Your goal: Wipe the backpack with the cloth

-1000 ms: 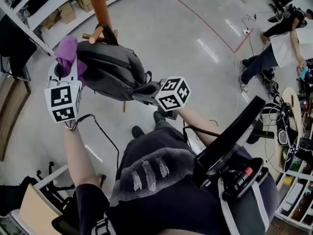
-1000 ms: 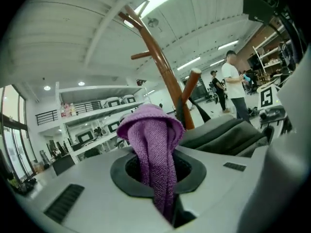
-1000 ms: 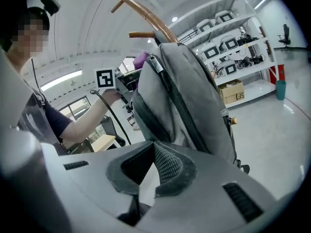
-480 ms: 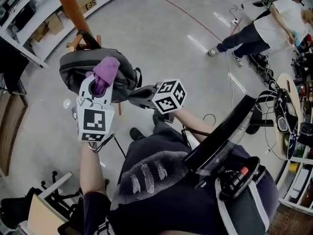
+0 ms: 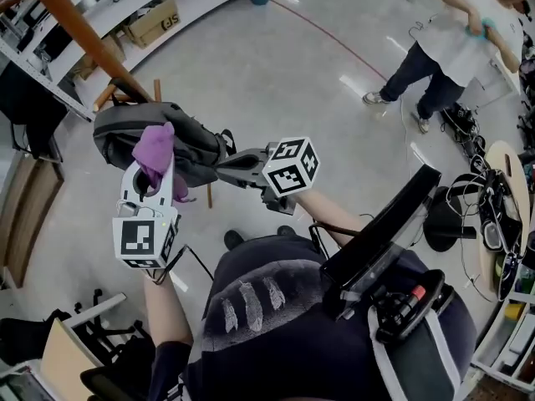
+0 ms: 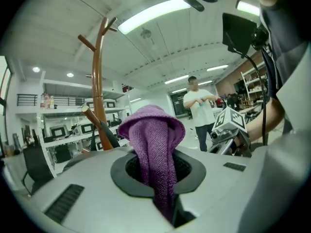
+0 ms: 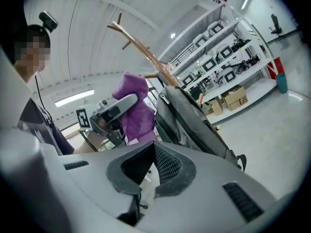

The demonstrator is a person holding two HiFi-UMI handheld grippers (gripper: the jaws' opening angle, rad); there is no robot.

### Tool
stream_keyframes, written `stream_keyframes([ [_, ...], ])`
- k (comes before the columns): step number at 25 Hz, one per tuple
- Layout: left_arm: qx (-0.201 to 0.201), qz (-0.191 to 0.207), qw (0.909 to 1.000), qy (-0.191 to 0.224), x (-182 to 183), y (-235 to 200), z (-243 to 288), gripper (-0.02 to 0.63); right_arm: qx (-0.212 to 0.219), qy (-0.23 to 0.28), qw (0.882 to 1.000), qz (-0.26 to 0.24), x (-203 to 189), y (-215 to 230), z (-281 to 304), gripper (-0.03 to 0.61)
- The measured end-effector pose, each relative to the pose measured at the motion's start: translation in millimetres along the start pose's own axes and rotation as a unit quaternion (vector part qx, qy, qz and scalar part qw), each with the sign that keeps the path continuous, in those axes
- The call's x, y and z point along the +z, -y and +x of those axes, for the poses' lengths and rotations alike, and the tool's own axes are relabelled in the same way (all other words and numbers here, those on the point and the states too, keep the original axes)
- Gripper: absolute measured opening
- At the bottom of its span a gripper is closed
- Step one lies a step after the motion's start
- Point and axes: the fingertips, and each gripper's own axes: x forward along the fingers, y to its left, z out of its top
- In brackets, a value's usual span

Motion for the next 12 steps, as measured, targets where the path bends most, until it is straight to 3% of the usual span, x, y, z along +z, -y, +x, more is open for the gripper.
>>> stream_keyframes([
  [6,0.065,-0.087,0.9936,0.029,6,40,-20,0.049,0.054,0.032,0.998,0.015,7,-10,-63,-0.008],
  [12,0.103,-0.135,0.9852,-0.016,-17,91,-40,0.049,0.112,0.026,0.993,0.018,5,-21,-83,-0.008],
])
